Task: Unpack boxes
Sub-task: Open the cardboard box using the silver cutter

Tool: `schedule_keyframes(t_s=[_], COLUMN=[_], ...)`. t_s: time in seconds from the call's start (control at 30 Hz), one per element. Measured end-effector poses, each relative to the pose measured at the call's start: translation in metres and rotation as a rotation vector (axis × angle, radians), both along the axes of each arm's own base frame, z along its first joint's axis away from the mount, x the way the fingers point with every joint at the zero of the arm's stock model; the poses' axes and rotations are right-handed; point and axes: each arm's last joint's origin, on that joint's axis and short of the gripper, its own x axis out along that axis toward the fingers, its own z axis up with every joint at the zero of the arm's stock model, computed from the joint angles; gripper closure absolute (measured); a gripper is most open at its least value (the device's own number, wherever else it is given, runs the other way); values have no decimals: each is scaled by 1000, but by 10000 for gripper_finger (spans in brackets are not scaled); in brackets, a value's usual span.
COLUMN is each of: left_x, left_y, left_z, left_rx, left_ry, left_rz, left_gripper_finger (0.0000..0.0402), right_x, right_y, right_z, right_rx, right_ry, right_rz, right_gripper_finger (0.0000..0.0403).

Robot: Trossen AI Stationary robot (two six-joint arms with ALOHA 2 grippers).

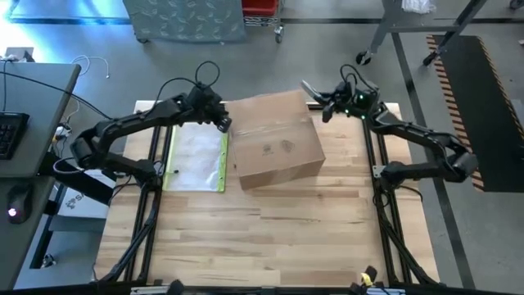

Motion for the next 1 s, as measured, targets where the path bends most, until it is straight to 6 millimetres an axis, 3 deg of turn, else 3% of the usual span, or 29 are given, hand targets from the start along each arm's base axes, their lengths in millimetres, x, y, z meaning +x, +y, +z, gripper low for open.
schedule_keyframes(t_s=[0.07,0.17,0.37,0.6,0.83,1.0], left_x=[4,13,22,10,1,-6], left_y=[7,20,49,66,46,16], left_z=[-14,-20,-27,1,50,62], left_rx=[8,70,156,280,398,347], left_ry=[-38,-132,-279,-313,-413,-369], left_rz=[7,7,-12,-41,-156,-234], left_gripper_finger=[367,383,399,401,401,401], right_x=[-1,1,18,42,36,23], right_y=[5,19,52,90,80,46], right_z=[-11,-32,-45,-40,8,31], right_rx=[28,103,178,193,-5,-138], right_ry=[-34,-65,-157,-209,-314,-192], right_rz=[-13,12,76,229,150,-39], right_gripper_finger=[344,344,344,344,344,344])
